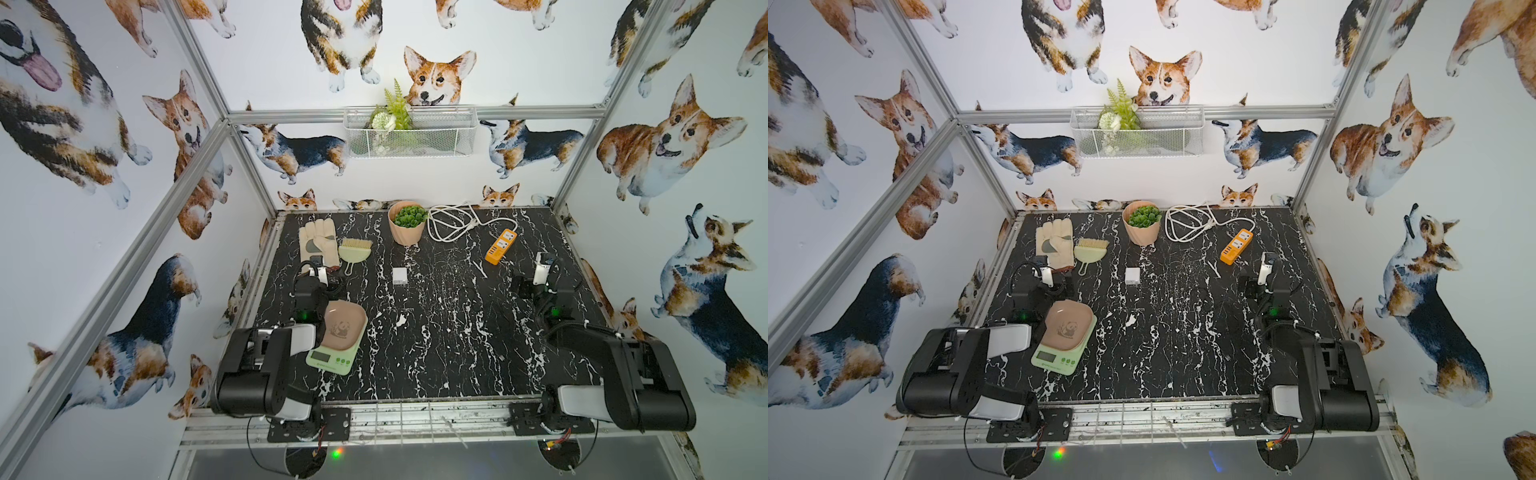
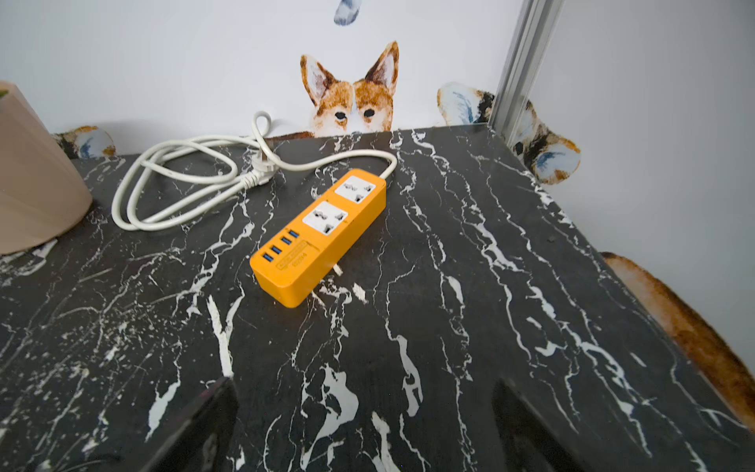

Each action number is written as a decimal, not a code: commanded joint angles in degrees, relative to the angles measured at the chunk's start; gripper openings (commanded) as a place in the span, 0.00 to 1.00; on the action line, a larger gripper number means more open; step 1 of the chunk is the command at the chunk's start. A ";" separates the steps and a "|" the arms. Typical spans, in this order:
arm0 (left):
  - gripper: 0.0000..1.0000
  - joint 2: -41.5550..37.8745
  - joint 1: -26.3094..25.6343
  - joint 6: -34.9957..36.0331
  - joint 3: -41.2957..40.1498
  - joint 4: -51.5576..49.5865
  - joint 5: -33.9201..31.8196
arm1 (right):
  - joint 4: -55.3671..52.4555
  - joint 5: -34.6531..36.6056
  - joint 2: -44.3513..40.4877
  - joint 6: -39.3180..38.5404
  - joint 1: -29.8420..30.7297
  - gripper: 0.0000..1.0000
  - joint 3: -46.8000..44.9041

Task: Charge the electronic scale
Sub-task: Pick up the charging cable from the center of the board.

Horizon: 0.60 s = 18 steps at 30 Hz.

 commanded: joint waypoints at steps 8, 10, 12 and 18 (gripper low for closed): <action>1.00 -14.36 -8.41 -4.96 6.11 -17.96 -12.11 | -32.11 -4.46 -12.94 19.56 -0.05 1.00 12.01; 1.00 -16.20 -12.59 -5.50 8.00 -20.96 -14.02 | -35.44 -7.25 -14.69 25.25 -0.03 1.00 13.25; 1.00 -16.80 -15.18 -6.39 10.24 -24.59 -14.84 | -38.86 -10.04 -15.45 28.80 -0.05 1.00 14.25; 1.00 -12.85 -24.09 -10.36 22.33 -40.76 -15.71 | -52.16 -19.15 -16.48 36.23 0.39 1.00 17.09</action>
